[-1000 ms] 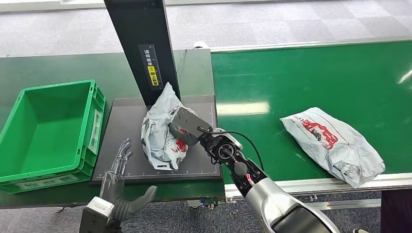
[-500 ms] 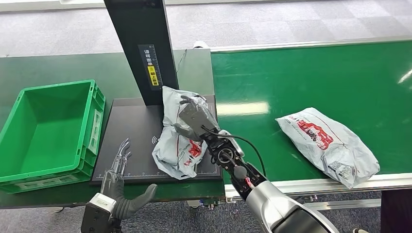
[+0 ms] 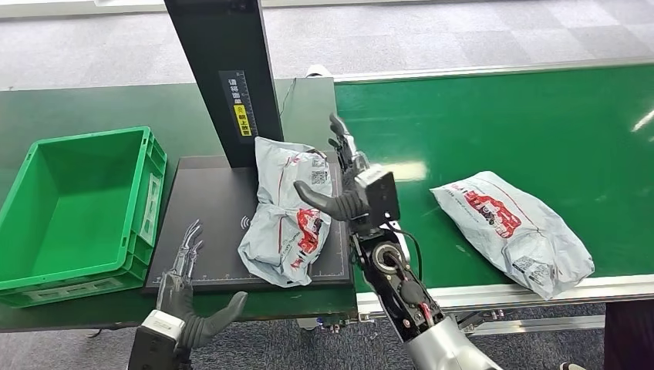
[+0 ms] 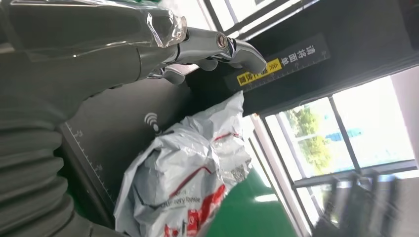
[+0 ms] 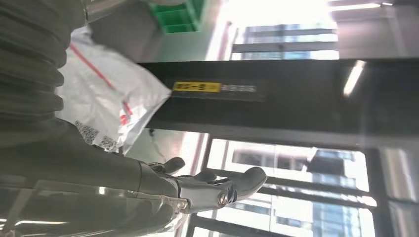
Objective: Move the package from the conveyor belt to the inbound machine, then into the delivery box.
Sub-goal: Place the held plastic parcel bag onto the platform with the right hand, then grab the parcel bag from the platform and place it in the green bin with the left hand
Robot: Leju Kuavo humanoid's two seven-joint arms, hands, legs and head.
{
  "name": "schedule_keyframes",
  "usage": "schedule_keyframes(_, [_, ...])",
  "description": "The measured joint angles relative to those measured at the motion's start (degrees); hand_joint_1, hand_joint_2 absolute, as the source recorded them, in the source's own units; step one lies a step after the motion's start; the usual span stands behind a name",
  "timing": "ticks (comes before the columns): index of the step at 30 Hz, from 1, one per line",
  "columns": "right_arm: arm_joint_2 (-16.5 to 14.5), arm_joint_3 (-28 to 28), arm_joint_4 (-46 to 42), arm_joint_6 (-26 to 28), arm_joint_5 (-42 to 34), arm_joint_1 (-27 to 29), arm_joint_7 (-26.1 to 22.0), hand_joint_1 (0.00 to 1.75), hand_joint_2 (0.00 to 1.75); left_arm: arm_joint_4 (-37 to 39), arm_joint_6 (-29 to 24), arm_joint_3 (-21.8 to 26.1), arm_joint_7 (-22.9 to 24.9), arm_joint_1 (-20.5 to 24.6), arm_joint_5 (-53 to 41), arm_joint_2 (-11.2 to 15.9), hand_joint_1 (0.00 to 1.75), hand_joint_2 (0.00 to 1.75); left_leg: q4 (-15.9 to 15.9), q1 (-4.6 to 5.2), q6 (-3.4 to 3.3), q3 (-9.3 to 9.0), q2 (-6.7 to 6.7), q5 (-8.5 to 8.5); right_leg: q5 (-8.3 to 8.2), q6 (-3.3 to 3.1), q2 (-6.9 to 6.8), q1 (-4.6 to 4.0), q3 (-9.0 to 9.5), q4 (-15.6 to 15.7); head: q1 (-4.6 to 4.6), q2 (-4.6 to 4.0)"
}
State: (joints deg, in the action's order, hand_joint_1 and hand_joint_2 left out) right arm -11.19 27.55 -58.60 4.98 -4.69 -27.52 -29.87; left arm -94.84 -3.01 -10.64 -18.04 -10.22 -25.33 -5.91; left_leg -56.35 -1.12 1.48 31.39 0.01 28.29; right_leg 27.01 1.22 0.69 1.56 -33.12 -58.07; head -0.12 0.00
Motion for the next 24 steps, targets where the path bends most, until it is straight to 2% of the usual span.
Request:
schedule_keyframes(4, [0.19, -2.07, -9.52, 0.64, -4.43, 6.21, -1.43, 0.00, 1.75, 0.05, -3.32, -0.79, 2.09, 0.76, -9.36, 0.19, 0.00, 1.75, 0.00, 0.00, 0.01, 0.00, 0.00, 0.02, 0.01, -0.01, 0.00, 0.00, -0.03, 0.02, -0.01, 0.00])
schedule_keyframes(8, [0.17, -3.96, -15.61, 0.91, -6.87, 10.57, -2.31, 0.00, 1.75, 3.05, -2.54, -3.45, 6.39, 5.53, -18.59, 0.50, 0.00, 1.75, 0.00, 0.01, 0.00, -0.04, -0.02, 0.00, 0.00, -0.01, -0.01, 0.01, 0.03, 0.03, -0.01, 0.00])
schedule_keyframes(11, [0.09, -4.77, -18.08, 0.62, -8.32, 12.15, -2.33, 0.00, 1.75, 12.53, -0.36, -6.60, 10.27, 12.67, -24.64, 0.64, 0.00, 1.75, 0.00, 0.01, -0.03, -0.10, -0.03, -0.08, -0.06, -0.02, -0.02, 0.03, 0.10, 0.03, 0.00, 0.00])
schedule_keyframes(14, [0.06, -5.01, -19.60, 0.41, -9.02, 13.04, -2.02, 0.00, 1.75, 26.30, -2.38, -9.74, 11.22, 20.42, -29.20, 0.19, 0.00, 1.75, 0.00, 0.02, -0.01, -0.13, 0.02, -0.13, -0.13, -0.03, 0.01, 0.03, 0.13, 0.02, 0.00, 0.00])
schedule_keyframes(16, [0.06, -5.04, -20.24, 0.39, -9.12, 13.46, -1.91, 0.00, 1.75, 33.30, -3.40, -11.11, 11.26, 24.01, -30.11, -0.29, 0.00, 1.75, 0.00, 0.02, 0.00, -0.14, 0.04, -0.14, -0.15, -0.04, 0.02, 0.03, 0.13, 0.01, 0.00, 0.00])
schedule_keyframes(19, [0.07, -5.07, -20.79, 0.38, -9.12, 13.83, -1.91, 0.00, 1.75, 39.88, -3.96, -12.29, 11.26, 27.25, -30.48, -0.74, 0.00, 1.75, -0.01, 0.01, 0.00, -0.13, 0.03, -0.13, -0.13, -0.04, 0.02, 0.03, 0.10, 0.01, 0.00, 0.00])
schedule_keyframes(24, [0.08, -5.36, -21.18, 0.33, -9.14, 14.06, -1.90, 0.00, 1.75, 45.92, -4.19, -13.26, 11.26, 30.27, -30.50, -1.22, 0.00, 1.75, 0.00, 0.01, 0.00, -0.07, 0.01, -0.13, -0.11, -0.03, 0.01, 0.03, 0.08, 0.02, -0.01, 0.00])
